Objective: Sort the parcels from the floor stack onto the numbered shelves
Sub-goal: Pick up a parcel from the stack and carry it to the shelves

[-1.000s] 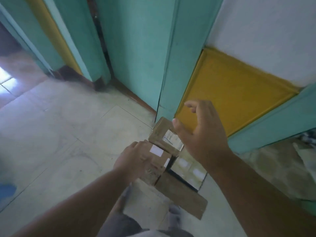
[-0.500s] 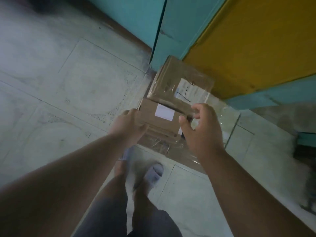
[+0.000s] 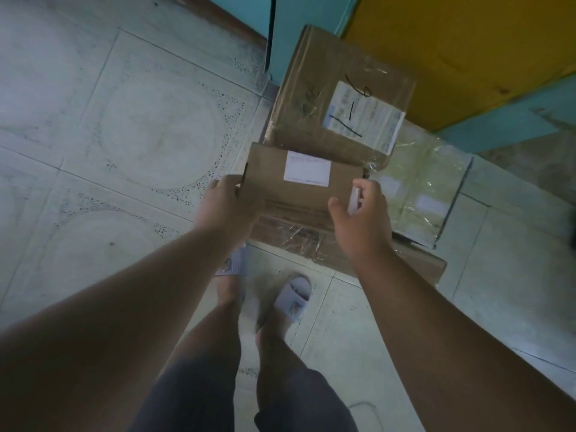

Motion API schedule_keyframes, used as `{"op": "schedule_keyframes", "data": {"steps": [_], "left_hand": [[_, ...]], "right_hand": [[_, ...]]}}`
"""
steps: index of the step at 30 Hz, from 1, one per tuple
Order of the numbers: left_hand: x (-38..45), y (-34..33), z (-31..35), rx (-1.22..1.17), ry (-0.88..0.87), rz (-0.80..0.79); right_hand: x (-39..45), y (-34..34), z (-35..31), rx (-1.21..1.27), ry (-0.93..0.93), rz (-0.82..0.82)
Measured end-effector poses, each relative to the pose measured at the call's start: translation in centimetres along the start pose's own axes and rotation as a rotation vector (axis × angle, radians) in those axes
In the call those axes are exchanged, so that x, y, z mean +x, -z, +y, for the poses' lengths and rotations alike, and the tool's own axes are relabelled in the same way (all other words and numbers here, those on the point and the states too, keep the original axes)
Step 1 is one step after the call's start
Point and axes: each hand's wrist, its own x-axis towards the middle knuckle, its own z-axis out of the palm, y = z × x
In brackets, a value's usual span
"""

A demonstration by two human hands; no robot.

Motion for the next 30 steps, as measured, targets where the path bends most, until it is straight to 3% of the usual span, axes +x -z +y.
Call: {"op": "schedule_keyframes", "data": {"steps": [6, 10, 14, 19, 23, 27, 30], "left_hand": [[-9.3, 6.6, 2.9, -0.162, -0.109, -0.022], [-16.4, 11.7, 7.2, -0.129, -0.277, 0.017], [-20.6, 16.2, 11.2, -0.132, -0.364, 0.053], [-22.2, 19.1, 15.0, -0.043, -0.492, -0.144], [-23.1, 19.8, 17.3, -0.156, -0.498, -0.326], [-25.4, 18.6, 19.8, -0.238, -0.469, -0.418], [-27.6, 16.3, 22.1, -0.234, -0.541, -0.474]], "right_hand": [[-8.8, 9.5, -5.0, 0.055, 0.144, 0.042], [-15.7, 17.5, -9.4, 0.003, 0.278, 0.046], [-20.9, 23.7, -12.5, 0.032, 0.289, 0.086], [-24.1, 29.2, -14.6, 0.001, 0.231, 0.330], [-25.5, 31.5, -15.4, 0.022, 0.214, 0.455], [-27.3, 34.1, -14.5, 0.058, 0.190, 0.505], [-29.3, 36.7, -12.1, 0.107, 0.153, 0.614]]}}
